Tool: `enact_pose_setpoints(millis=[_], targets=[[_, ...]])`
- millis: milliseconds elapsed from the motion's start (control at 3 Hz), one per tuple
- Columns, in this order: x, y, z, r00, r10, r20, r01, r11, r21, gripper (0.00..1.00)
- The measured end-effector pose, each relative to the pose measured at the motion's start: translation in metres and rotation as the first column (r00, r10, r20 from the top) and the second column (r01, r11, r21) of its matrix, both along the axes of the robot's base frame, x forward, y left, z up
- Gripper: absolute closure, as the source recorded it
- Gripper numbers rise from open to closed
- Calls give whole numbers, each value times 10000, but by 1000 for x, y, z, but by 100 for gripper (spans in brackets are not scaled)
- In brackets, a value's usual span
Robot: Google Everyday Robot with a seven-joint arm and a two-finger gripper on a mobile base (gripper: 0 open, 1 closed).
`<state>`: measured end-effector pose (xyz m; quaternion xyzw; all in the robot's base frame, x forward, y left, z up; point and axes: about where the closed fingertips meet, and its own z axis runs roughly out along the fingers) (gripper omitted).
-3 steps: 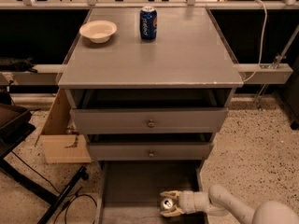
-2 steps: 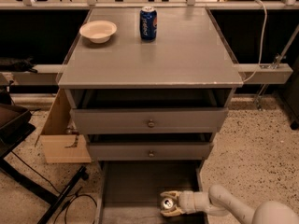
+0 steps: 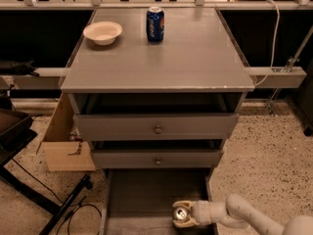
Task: Pick 7up can from bottom drawer and place on counter
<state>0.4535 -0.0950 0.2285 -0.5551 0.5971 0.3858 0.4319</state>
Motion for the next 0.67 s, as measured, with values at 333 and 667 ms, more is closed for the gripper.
enact_pose_setpoints(millis=[333, 667], targets=[[-15, -39, 66, 9975, -700, 41, 701, 9972, -260, 100], [-40, -51, 148, 9929, -1081, -500, 1066, 9938, -312, 100]])
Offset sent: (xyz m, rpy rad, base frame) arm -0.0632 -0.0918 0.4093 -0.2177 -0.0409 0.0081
